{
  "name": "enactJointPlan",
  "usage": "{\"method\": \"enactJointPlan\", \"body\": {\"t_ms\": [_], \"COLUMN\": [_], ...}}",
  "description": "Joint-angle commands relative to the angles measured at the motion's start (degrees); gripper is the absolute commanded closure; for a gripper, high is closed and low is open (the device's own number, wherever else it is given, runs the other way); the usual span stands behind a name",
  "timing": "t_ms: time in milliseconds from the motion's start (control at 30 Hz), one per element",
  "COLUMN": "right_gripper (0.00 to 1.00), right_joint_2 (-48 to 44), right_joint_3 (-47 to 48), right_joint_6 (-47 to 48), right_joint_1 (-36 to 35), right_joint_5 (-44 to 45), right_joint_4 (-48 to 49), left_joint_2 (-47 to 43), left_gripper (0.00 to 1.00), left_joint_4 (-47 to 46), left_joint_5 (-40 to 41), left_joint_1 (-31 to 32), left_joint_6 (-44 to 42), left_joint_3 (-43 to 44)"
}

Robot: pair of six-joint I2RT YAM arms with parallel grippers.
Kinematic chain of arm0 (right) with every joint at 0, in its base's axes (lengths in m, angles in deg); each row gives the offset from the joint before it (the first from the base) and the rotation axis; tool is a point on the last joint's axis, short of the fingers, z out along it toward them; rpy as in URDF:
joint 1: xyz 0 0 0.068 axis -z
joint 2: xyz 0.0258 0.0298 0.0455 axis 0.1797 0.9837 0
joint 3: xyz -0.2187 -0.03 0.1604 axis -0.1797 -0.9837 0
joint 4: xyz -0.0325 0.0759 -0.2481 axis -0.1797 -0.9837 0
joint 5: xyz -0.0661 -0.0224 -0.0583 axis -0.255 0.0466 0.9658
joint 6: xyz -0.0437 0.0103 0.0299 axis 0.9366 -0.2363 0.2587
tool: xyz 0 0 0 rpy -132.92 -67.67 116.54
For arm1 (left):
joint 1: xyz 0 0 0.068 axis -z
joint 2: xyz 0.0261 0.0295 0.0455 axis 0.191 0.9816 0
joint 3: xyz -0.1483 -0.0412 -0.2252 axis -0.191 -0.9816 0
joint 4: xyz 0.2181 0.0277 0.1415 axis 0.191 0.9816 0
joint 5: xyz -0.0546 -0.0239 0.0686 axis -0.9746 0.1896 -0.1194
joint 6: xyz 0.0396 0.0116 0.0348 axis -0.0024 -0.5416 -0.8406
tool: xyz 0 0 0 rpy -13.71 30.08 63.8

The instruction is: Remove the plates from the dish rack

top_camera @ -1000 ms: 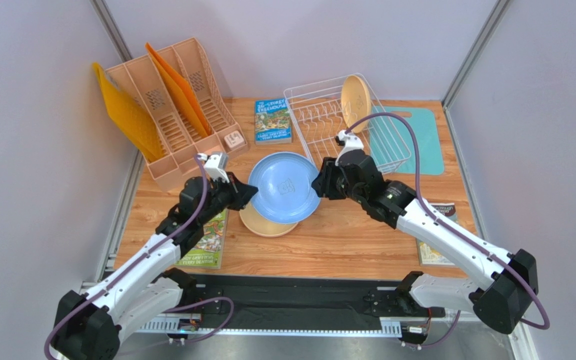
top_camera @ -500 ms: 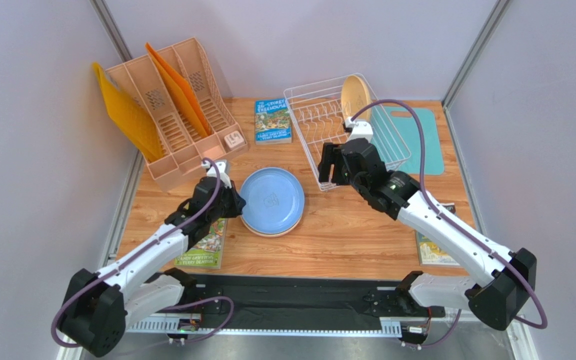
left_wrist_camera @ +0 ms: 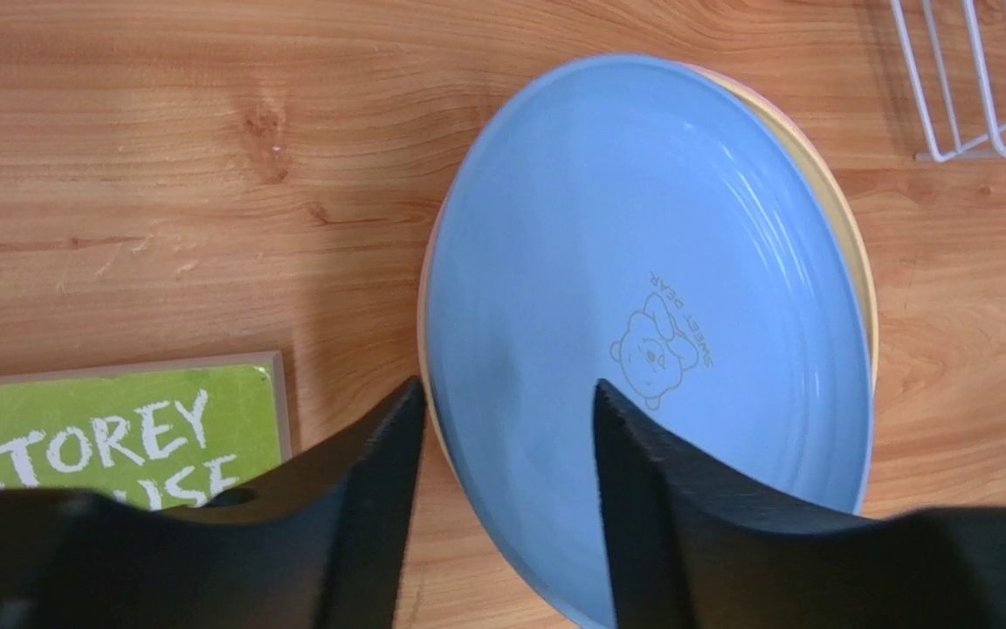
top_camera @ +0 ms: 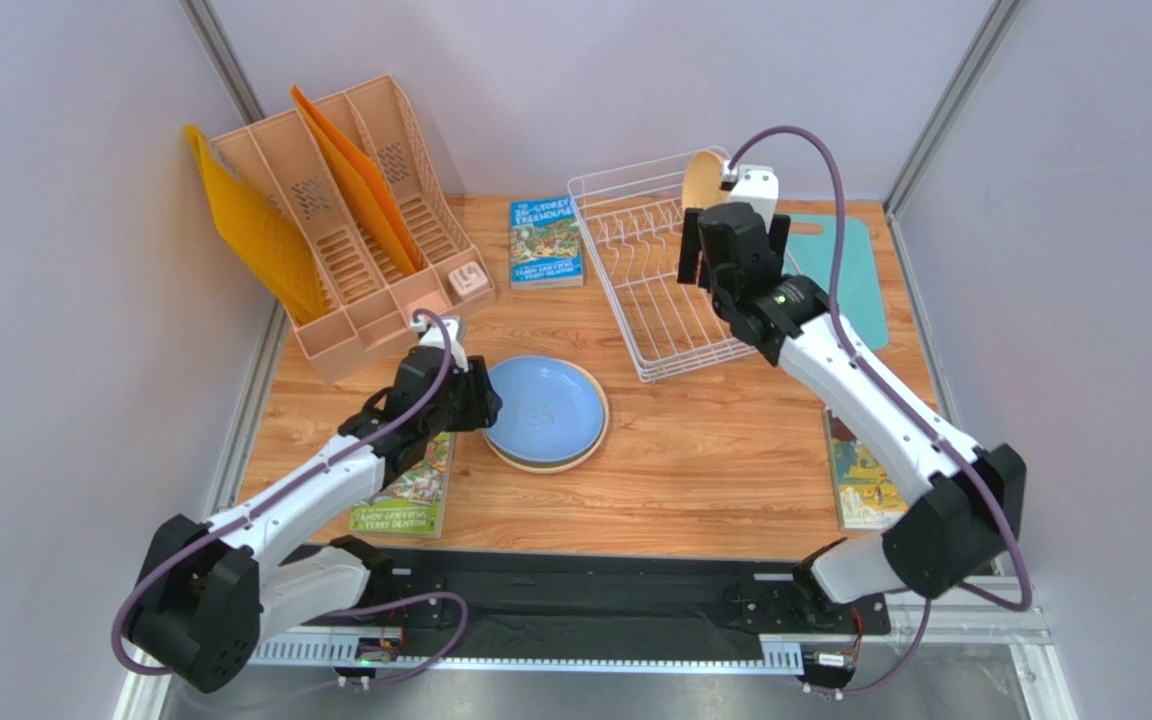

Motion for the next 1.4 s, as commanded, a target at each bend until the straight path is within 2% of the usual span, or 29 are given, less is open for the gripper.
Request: {"method": "enactJointPlan", "body": {"t_ms": [0,67,133,233,367,467,500,567,600,700,933,1033,1367], "right_gripper": [0.21,0.21,0.21,0.21,0.22,0.27,0.34,0.39,0.45,0.50,0.48,0.45,0.41], "right_joint_2": [6.43,9.68,13.53,19.85,28.74,35.07,37.70,39.74,41.31,43.43,43.88,41.69,38.17], "right_joint_3": [2.69,4.44,7.06,12.85,21.20,27.27,28.69,31.67,32.47,34.49,32.76,30.12,29.84], "right_joint_6": [4.61,4.70,4.96,6.45,10.23,12.34,12.69,13.84,14.27,16.03,19.38,19.64,20.34], "right_joint_1": [4.00,6.10,7.34,8.92,9.80,10.24,10.33,10.33,10.42,10.68,10.77,10.77,10.86], "right_joint_5": [7.06,6.45,5.23,4.34,4.60,4.86,5.13,5.65,6.27,7.33,11.98,10.85,10.75], "right_joint_4": [7.18,9.12,10.62,11.68,11.86,11.86,11.42,11.06,11.24,11.50,13.52,16.07,15.99], "left_joint_2": [-0.56,-0.82,-1.53,-3.19,-6.44,-8.90,-9.43,-10.49,-10.76,-11.46,-10.41,-9.97,-8.21], "left_gripper": [0.33,0.24,0.19,0.01,0.01,0.01,0.01,0.01,0.01,0.01,0.01,0.01,0.01], "left_joint_4": [-0.24,0.46,1.17,1.96,3.62,3.45,3.45,3.98,4.24,4.51,3.54,2.84,0.82], "left_joint_5": [0.89,1.68,2.21,2.65,2.21,0.55,0.28,-0.25,-0.25,0.54,1.68,1.86,1.33], "left_joint_1": [0.20,0.20,0.20,0.20,0.20,0.20,0.20,0.20,0.20,0.29,0.20,0.20,0.20], "left_joint_6": [-0.66,-0.92,-1.28,-2.07,-3.30,-4.44,-4.96,-5.41,-5.58,-6.11,-6.64,-6.38,-6.11], "left_joint_3": [1.89,2.06,2.24,2.24,2.85,3.03,3.20,3.47,3.73,3.82,3.38,2.86,2.86]}}
